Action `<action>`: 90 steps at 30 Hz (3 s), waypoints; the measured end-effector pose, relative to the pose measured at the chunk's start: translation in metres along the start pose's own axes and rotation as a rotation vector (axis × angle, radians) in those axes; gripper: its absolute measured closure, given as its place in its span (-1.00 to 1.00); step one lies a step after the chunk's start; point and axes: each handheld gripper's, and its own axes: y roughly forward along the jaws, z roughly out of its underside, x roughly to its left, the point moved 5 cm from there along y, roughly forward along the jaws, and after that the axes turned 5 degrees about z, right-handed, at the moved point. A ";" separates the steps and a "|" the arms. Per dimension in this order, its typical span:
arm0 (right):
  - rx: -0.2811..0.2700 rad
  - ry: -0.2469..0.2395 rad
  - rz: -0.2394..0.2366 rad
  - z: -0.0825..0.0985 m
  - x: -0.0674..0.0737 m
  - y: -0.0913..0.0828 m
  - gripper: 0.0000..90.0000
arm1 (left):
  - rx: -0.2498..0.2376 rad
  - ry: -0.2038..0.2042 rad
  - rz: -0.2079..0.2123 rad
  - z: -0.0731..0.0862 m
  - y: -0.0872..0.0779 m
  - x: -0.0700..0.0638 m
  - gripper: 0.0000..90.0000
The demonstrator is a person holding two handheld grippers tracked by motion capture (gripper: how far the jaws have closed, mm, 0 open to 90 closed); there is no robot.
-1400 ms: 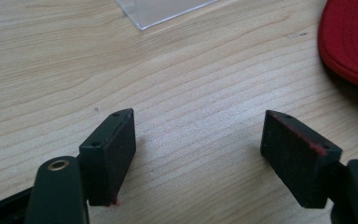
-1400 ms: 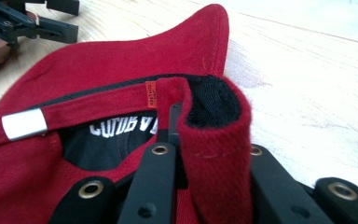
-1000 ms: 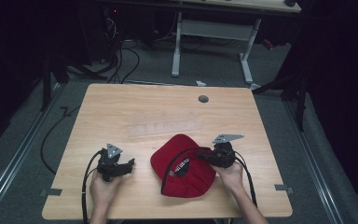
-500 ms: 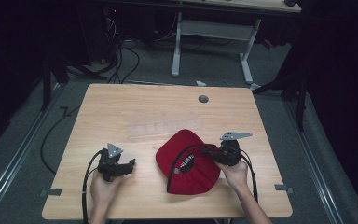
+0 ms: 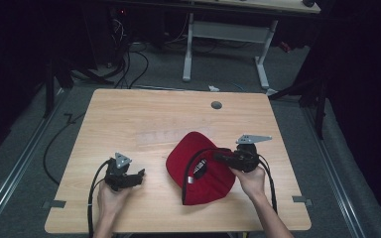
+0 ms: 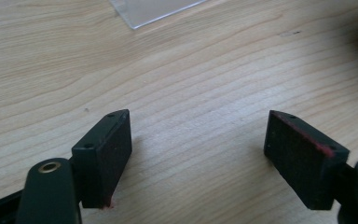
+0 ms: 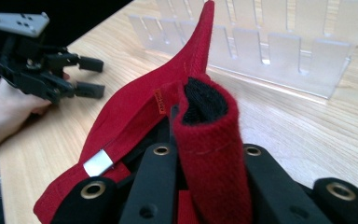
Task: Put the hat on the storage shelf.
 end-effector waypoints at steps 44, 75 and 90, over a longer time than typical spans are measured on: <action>0.021 0.058 -0.013 -0.022 0.012 0.016 0.86 | -0.008 0.257 0.253 0.005 -0.015 -0.102 -0.62; 0.107 0.078 -0.077 -0.014 0.035 0.032 0.84 | 0.020 0.362 0.271 0.005 -0.022 -0.111 0.11; 0.091 0.075 -0.132 -0.017 0.037 0.037 0.70 | 0.098 0.338 0.416 -0.008 -0.044 -0.121 0.66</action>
